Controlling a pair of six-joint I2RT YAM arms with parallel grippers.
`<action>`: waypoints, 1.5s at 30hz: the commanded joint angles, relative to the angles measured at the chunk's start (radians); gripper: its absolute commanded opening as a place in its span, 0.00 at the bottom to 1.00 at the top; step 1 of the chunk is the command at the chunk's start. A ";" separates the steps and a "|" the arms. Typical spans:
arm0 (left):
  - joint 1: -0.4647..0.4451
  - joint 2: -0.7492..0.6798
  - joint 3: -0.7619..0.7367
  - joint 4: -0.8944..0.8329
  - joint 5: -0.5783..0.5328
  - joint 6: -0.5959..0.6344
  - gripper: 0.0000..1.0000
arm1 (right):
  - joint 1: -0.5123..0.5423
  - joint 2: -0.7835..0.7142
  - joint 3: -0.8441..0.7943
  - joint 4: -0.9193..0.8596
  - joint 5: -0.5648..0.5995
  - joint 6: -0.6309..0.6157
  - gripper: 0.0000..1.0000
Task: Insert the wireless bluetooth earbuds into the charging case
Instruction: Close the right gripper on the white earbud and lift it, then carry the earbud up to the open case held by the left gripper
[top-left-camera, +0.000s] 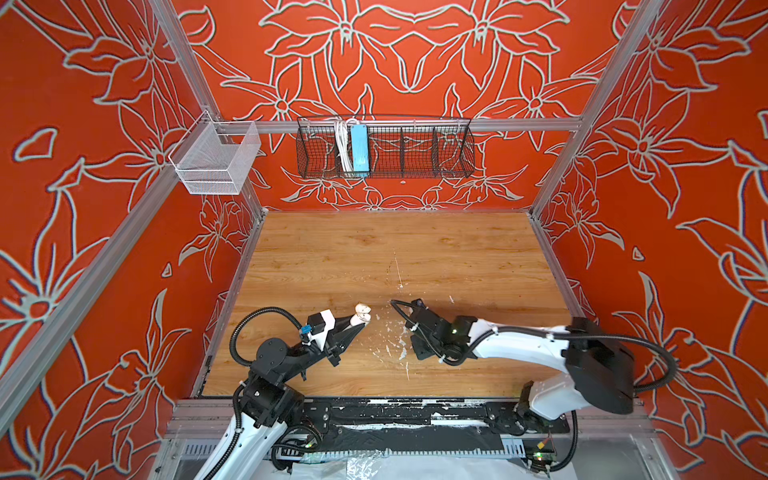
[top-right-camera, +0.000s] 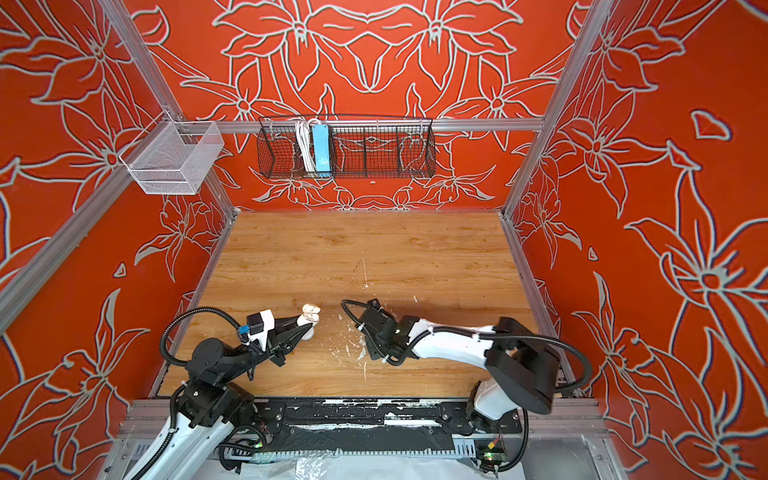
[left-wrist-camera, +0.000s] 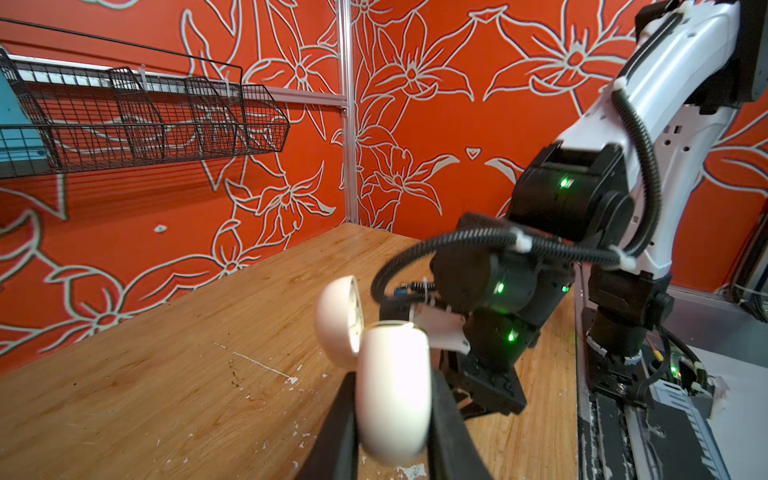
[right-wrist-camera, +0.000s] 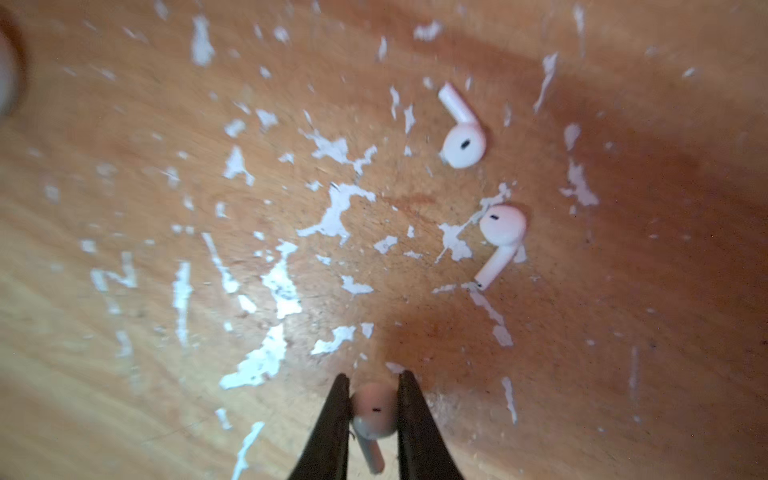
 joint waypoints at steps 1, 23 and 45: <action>0.004 0.030 0.000 0.116 0.055 0.004 0.00 | 0.013 -0.156 0.007 0.111 0.073 -0.005 0.09; -0.014 0.308 0.120 0.608 0.119 0.124 0.00 | 0.123 -0.339 -0.079 1.295 -0.209 -0.135 0.01; -0.066 0.296 0.203 0.626 -0.032 0.092 0.00 | 0.219 -0.058 0.056 1.684 -0.143 -0.223 0.00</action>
